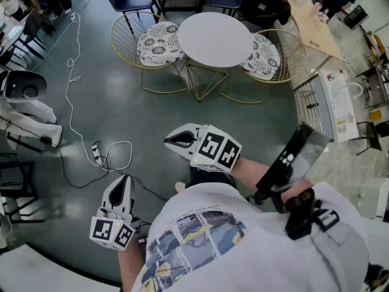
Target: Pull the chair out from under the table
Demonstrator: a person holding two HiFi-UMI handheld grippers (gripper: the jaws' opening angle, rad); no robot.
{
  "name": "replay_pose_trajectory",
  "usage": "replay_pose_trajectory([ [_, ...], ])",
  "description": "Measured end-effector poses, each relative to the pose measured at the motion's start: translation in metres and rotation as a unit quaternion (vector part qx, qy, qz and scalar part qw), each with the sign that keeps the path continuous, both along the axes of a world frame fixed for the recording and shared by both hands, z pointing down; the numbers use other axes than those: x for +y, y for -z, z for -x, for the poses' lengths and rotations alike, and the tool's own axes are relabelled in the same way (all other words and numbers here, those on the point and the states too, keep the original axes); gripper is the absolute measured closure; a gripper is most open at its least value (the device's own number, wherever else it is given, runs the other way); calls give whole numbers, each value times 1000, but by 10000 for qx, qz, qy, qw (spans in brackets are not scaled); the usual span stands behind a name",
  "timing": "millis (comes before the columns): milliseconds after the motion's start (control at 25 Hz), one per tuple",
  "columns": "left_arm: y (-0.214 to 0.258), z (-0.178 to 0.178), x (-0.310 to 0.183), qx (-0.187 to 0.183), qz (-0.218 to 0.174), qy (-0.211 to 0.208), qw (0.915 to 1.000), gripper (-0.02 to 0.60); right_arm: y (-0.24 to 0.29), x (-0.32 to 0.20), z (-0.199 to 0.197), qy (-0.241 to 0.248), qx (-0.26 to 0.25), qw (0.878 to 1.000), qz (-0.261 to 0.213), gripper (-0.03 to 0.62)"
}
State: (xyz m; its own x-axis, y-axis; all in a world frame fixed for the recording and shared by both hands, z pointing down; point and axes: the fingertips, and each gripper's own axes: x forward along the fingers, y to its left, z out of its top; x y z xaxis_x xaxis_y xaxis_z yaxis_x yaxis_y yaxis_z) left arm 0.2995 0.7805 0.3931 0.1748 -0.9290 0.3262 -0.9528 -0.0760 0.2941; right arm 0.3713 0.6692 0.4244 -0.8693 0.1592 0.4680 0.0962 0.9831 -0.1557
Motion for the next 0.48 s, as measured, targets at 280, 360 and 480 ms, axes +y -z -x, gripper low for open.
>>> replay_pose_trajectory([
  [280,13,-34,2,19,-19,-181,9998,571,12,10,-28,32,72,9999,-138,583],
  [360,14,-39,1,24,-46,-251,9997,571,13,12,-32,25,96,9999,-142,583],
  [480,12,-40,4,54,-21,-304,9995,571,14,16,-32,-19,41,10000,-59,583],
])
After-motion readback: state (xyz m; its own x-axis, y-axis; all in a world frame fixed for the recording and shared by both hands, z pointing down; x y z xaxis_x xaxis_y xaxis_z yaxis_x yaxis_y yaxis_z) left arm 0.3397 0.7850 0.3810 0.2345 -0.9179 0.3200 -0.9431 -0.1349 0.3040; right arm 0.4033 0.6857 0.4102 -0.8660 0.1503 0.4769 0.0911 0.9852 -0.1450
